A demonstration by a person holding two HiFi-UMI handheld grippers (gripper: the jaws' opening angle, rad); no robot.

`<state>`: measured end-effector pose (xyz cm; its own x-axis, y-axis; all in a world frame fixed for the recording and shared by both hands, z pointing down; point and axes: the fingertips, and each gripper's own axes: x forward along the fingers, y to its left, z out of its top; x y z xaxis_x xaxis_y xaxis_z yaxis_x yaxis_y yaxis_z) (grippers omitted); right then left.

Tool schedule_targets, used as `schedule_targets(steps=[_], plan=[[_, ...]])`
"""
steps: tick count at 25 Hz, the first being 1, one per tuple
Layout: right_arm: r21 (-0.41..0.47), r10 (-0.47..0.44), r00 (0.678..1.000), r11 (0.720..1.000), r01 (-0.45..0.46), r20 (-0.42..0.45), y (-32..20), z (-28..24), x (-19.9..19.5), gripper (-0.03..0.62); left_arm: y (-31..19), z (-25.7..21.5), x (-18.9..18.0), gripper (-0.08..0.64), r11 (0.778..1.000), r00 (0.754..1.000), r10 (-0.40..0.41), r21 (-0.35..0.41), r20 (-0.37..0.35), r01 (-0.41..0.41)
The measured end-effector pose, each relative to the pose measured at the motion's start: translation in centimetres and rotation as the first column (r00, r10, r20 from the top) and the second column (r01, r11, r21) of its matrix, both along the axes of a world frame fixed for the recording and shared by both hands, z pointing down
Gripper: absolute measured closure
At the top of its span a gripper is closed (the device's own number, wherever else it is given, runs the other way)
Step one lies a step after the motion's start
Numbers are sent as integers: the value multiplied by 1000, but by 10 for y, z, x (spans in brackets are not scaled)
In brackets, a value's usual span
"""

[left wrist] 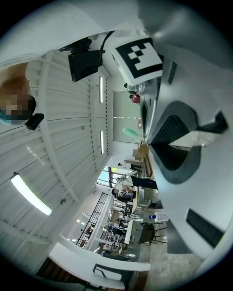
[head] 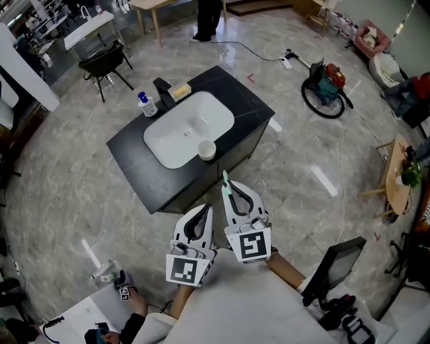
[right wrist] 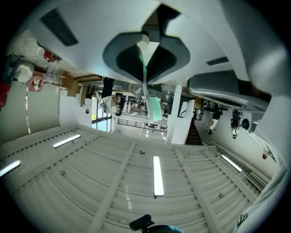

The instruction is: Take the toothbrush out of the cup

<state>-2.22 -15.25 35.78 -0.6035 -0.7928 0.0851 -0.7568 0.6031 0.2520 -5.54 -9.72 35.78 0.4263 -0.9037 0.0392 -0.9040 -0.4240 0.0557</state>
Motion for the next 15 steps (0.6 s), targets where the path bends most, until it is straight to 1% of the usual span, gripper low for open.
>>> schedule_targets(steps=[2,6,9,12,15], plan=[[-10,-7,1000,1000,7,-14,9,3,3,560,1,-1,3,557,1000,1000,-3,-7,-25,2],[-32,5,1000,999,-6,-9,21,13,15,560,2,5,9,555,1000,1000,26,14,18,-26],[-45,21,1000,999,-21,-3,29,18,22,560,4,5,14,556,999,999,33,6,-14,-33],[-62,26,1000,998,-27,-17,39,20,28,560,7,6,18,557,998,998,53,12,17,-54],[-74,26,999,997,-28,-24,44,21,30,560,6,4,21,557,999,999,53,5,0,-53]])
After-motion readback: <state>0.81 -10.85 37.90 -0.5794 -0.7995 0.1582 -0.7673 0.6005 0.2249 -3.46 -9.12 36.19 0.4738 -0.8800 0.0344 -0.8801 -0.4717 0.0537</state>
